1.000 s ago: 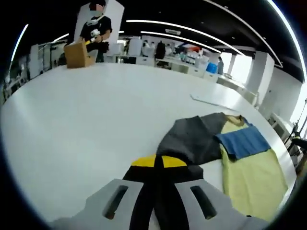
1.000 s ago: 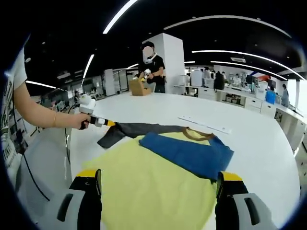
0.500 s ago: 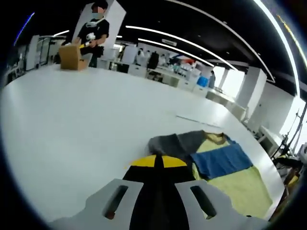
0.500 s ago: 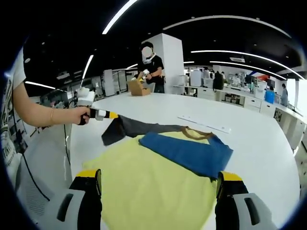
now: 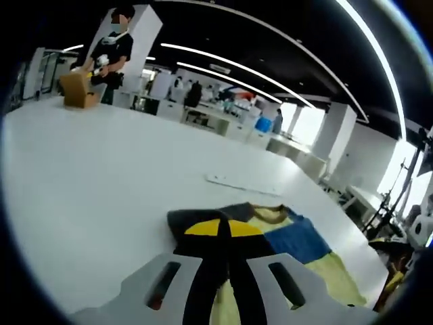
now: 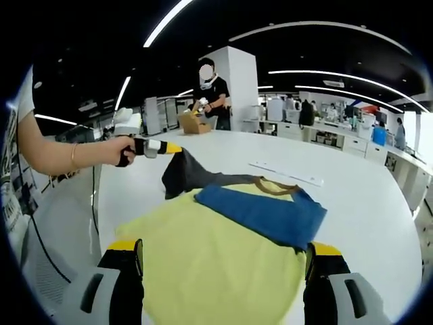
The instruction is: Fold the garment on the visible template until the final outline fits inside the template.
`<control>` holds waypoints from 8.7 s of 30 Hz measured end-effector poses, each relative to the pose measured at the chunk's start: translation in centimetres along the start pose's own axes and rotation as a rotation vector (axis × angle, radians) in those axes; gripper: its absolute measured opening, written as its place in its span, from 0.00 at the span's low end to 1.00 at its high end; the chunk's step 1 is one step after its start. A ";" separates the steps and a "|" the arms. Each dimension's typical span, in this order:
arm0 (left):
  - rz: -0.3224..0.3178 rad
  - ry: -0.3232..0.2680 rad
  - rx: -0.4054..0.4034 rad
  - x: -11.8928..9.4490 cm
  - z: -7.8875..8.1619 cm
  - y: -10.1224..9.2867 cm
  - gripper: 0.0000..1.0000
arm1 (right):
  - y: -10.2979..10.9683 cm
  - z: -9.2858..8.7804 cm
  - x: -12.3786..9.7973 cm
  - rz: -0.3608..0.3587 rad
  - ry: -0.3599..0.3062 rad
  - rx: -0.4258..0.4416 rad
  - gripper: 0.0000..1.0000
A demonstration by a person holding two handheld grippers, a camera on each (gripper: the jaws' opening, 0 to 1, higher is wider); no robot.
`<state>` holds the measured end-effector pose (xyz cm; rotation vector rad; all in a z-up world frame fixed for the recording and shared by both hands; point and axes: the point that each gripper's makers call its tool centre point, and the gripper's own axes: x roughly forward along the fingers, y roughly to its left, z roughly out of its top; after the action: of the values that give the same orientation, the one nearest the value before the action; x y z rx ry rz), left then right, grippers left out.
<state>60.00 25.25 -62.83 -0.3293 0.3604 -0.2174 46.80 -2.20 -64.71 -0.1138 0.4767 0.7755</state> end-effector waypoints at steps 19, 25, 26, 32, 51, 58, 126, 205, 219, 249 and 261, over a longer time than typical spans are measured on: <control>-0.143 0.135 0.130 5.1 -4.3 -8.5 0.00 | -0.8 -0.7 -0.6 -0.032 0.006 0.017 0.99; -0.165 0.190 0.162 5.7 -6.9 -10.0 0.00 | -1.2 -0.9 -1.0 -0.047 0.007 0.025 0.99; -0.167 0.201 0.166 5.8 -7.4 -10.2 0.00 | -1.3 -1.0 -1.0 -0.048 0.009 0.026 0.99; -0.198 0.258 0.184 6.2 -9.9 -10.9 0.00 | -1.4 -1.3 -1.0 -0.053 0.008 0.037 0.99; -0.194 0.363 0.271 5.6 -15.1 -11.7 0.08 | -1.5 -1.7 -0.8 -0.052 0.009 0.047 0.99; -0.225 0.365 0.281 4.3 -16.3 -13.0 0.15 | -1.6 -1.7 -1.0 -0.057 0.008 0.049 0.99; -0.023 0.166 -0.025 0.0 -9.7 -6.4 0.00 | -0.6 -1.5 -1.1 -0.042 0.002 0.049 0.99; -0.461 0.323 0.278 12.0 -14.1 -23.7 0.70 | -1.5 -3.2 -3.1 -0.005 0.008 0.025 0.99; -0.540 0.233 0.363 7.3 -11.0 -21.7 0.99 | 0.2 -3.2 -2.3 0.079 0.047 -0.036 0.99; -0.571 0.206 0.395 -4.6 -10.0 -16.1 0.99 | 2.8 -5.8 -3.8 0.173 0.181 -0.172 0.99; -0.551 0.229 0.390 -9.2 -10.3 -12.7 0.96 | 3.0 -7.6 -4.5 0.164 0.218 -0.166 0.99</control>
<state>45.82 13.12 -64.63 -0.0086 0.4383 -0.8595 39.14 -5.01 -69.26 -0.3186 0.6333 0.9688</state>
